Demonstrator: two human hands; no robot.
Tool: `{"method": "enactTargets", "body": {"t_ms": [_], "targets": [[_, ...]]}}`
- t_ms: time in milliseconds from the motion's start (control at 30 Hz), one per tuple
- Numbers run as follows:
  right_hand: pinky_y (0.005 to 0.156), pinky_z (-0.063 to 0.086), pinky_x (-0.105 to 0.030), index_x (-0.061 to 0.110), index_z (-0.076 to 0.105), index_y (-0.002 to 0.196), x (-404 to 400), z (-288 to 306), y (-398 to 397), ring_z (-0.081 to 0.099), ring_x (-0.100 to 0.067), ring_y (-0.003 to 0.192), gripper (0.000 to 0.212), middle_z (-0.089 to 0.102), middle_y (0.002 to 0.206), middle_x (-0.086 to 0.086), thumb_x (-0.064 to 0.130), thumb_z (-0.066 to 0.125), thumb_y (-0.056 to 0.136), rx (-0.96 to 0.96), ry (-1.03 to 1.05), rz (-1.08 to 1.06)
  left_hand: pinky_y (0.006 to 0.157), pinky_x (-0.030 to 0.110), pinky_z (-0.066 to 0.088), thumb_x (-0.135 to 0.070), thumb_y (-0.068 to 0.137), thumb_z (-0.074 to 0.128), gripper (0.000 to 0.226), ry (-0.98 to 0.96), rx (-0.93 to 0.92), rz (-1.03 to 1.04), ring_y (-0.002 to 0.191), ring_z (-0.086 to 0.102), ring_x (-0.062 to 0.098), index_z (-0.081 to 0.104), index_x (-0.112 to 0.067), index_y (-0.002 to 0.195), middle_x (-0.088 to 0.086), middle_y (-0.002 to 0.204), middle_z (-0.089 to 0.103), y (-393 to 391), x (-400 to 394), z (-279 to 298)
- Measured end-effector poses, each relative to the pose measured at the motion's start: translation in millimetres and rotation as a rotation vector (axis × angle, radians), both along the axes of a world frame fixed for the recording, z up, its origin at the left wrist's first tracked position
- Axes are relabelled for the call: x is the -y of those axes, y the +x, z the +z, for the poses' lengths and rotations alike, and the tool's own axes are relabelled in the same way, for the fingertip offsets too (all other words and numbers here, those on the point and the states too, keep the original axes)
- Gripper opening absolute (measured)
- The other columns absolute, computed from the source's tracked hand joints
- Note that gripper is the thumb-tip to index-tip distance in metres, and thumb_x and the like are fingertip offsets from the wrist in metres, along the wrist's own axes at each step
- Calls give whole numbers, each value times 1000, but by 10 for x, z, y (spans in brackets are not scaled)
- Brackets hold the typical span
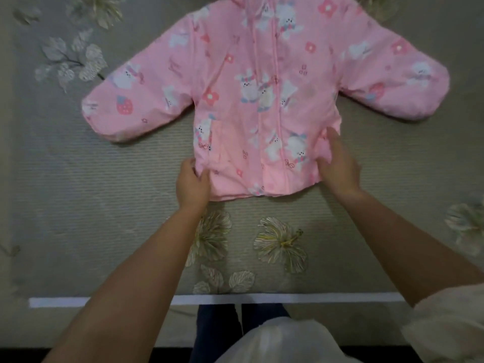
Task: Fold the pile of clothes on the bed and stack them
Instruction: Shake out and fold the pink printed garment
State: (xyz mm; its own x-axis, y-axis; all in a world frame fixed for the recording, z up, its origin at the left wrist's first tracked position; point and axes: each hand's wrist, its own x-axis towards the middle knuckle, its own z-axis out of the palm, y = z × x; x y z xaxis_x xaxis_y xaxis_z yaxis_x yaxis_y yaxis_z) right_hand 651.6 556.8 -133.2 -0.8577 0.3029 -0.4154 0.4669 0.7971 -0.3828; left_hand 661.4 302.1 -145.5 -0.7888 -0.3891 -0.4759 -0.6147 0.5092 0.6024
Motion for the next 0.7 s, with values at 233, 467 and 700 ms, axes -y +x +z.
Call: {"method": "enactTargets", "body": {"t_ms": [233,467,700], "targets": [[84,30,-37,17,41,136,-15,247,630,57,-35,92,49,58,106,-22,22,31,89,157,353,425,72,20,28,1,88,44,33,-261,-108,-425,98,50,36,55,-4,119,27,106,53,389,626,405],[72,49,-27,-1,63,112,238,317,801,64,-27,88,33,65,104,-15,18,42,94,1029,135,832,95,34,40,-10,93,37,39,-382,911,-1162,119,48,29,46,-14,130,11,134,48,924,656,424],[88,37,-37,2,57,122,480,415,23,50,-38,107,33,57,114,-26,12,47,93,-63,-6,469,79,39,38,-14,92,41,35,-467,119,-949,116,43,32,46,-3,126,20,125,47,345,276,494]]}}
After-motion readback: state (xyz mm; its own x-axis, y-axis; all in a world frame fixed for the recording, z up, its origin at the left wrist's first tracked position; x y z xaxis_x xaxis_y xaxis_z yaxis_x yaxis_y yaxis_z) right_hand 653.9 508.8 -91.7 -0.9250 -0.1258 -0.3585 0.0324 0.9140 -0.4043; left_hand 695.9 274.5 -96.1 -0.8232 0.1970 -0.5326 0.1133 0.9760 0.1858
